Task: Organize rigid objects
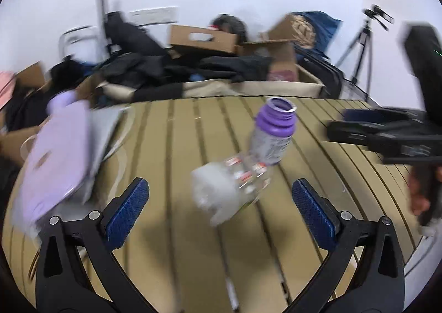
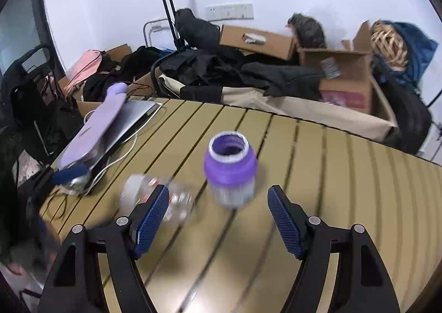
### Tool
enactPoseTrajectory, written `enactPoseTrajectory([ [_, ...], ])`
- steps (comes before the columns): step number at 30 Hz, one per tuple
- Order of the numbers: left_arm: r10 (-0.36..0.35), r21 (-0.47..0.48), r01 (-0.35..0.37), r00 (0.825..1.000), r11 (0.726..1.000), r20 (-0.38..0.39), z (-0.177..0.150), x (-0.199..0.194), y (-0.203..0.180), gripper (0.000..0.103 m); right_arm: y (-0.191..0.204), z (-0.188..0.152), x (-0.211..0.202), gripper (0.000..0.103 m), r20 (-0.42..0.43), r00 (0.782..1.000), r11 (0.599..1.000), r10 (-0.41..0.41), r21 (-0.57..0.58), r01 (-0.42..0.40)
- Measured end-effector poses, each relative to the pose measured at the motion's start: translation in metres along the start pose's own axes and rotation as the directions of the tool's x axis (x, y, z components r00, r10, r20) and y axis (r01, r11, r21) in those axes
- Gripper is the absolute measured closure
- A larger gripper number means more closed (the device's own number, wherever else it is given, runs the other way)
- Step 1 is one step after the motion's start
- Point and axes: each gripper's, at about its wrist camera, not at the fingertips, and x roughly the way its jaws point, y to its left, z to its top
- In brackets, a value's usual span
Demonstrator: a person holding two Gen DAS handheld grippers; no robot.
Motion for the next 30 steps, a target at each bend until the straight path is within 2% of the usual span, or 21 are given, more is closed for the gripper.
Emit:
enactPoseTrajectory([
  [2,0.046,-0.036,-0.045,0.999,0.998,0.017,-0.01,-0.026,0.008,0.0,0.005,-0.018,-0.034,0.024,0.006,0.999,0.999,-0.033,-0.013,0.033],
  [6,0.068,-0.08,-0.064,0.997,0.995,0.048,-0.027,-0.074,0.013,0.0,0.01,-0.054,-0.081,0.024,-0.002,0.993,0.992,-0.12,-0.038,0.12],
  [11,0.051,-0.107,-0.039,0.993,0.994,0.111,-0.052,-0.156,-0.001,0.0,0.027,-0.097,-0.139,0.024,0.02,0.988,0.988,-0.151,-0.029,0.151],
  [14,0.058,-0.117,-0.038,0.983,0.992,0.176,-0.074,-0.219,-0.018,0.0,0.052,-0.125,-0.185,0.024,0.061,0.988,0.99,-0.142,-0.015,0.143],
  [17,0.092,-0.112,-0.071,0.975,0.991,0.2,-0.1,-0.281,-0.037,0.0,0.086,-0.153,-0.24,0.024,0.109,0.982,0.988,-0.152,-0.019,0.155],
  [22,0.155,-0.118,-0.133,0.967,0.984,0.2,-0.145,-0.378,-0.065,0.0,0.129,-0.194,-0.337,0.024,0.167,0.979,0.993,-0.117,0.007,0.117],
  [26,0.163,-0.116,-0.141,0.965,0.983,0.204,-0.187,-0.458,-0.085,0.0,0.16,-0.238,-0.415,0.024,0.209,0.978,1.0,-0.021,0.002,0.021],
  [30,0.159,-0.148,-0.127,0.96,0.981,0.232,-0.265,-0.521,-0.102,0.0,0.195,-0.309,-0.481,0.024,0.252,0.967,0.999,0.045,-0.037,-0.036],
])
